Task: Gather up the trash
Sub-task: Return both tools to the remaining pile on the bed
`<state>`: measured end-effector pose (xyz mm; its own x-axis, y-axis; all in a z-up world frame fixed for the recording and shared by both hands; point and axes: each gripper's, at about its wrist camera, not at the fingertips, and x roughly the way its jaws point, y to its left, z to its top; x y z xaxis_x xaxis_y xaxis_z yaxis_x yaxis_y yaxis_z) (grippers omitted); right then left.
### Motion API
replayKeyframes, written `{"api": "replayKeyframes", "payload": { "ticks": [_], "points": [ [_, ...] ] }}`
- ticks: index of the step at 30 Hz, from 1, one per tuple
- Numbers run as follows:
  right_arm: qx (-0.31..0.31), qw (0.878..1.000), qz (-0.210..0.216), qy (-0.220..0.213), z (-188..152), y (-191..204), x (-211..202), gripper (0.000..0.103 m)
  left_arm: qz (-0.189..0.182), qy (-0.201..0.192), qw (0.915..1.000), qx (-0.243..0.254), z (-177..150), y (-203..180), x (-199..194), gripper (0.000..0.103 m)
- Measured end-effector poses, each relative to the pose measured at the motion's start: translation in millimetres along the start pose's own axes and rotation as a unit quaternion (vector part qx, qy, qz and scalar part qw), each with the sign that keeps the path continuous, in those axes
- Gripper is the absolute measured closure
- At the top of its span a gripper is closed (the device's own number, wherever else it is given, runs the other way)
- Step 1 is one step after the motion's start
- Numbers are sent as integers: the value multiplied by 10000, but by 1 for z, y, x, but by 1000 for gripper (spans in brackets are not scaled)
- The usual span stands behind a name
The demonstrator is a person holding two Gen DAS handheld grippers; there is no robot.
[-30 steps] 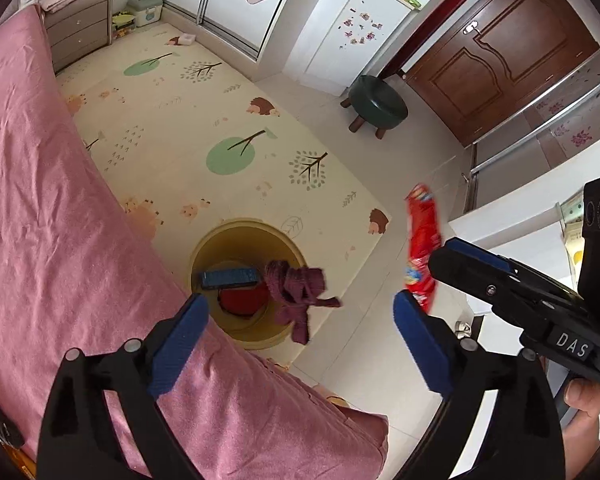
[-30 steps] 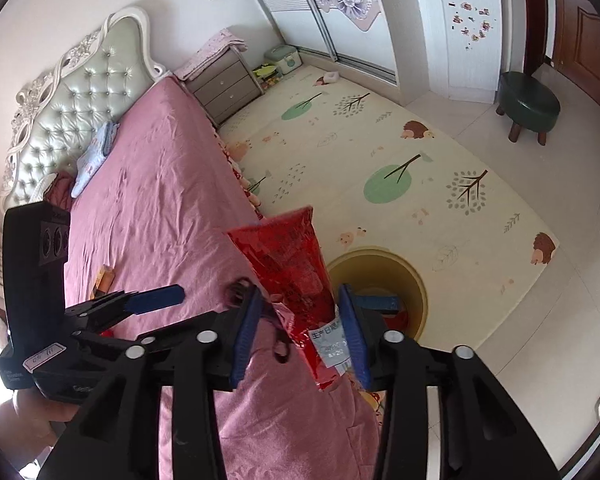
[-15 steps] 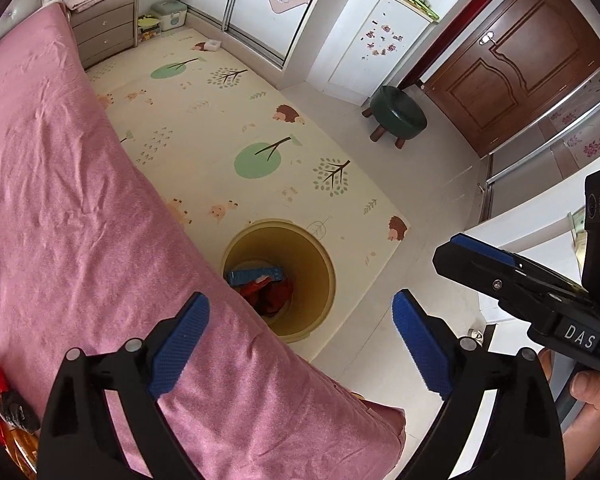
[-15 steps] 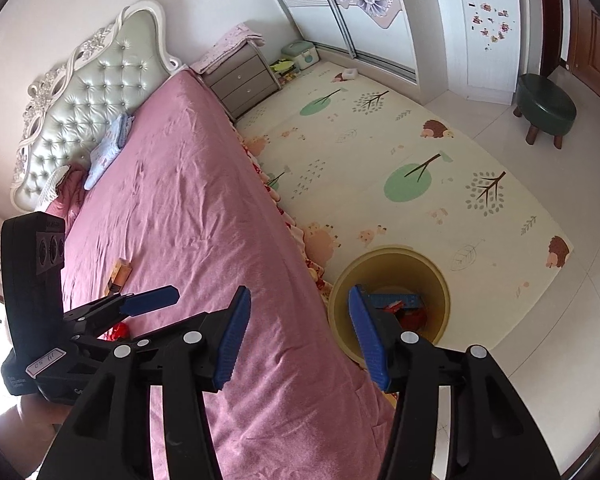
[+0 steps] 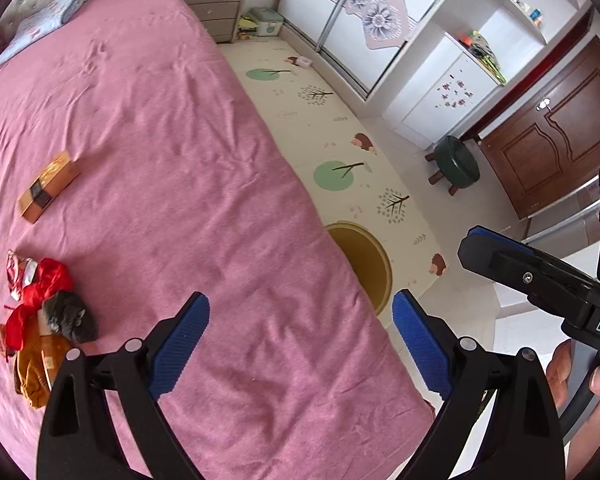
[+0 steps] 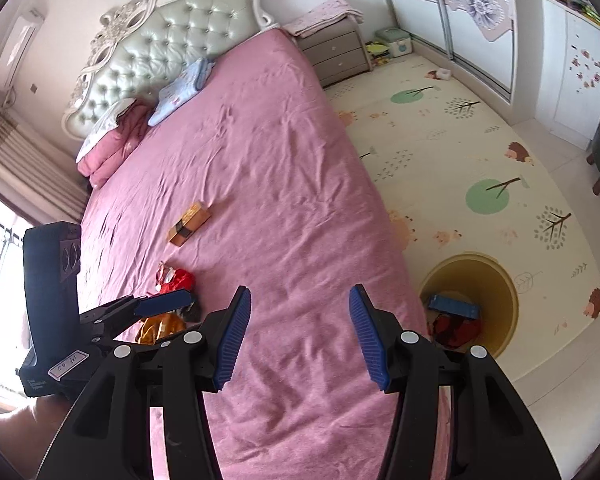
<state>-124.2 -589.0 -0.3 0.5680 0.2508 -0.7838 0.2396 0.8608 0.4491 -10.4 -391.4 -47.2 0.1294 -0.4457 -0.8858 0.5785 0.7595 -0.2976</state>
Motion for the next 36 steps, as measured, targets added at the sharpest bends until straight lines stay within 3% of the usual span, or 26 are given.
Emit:
{"api": "replayKeyframes", "payload": {
  "ticks": [7,19,26,36],
  "points": [
    [-570,9969,388,386,-10,76,35,52,351,-241,9971,-638,-33,75,-44,11],
    [-1227,9849,799,927,-32,179,92,52,802,-507,9827,-1590,-89,181,-93,11],
    [-1501,9773,878,1209,-40,221,127,52,915,-535,9743,-1988,-110,225,-102,11],
    [-1649,9709,867,1502,-42,249,170,52,973,-489,9644,-2410,-121,276,-99,11]
  ]
}}
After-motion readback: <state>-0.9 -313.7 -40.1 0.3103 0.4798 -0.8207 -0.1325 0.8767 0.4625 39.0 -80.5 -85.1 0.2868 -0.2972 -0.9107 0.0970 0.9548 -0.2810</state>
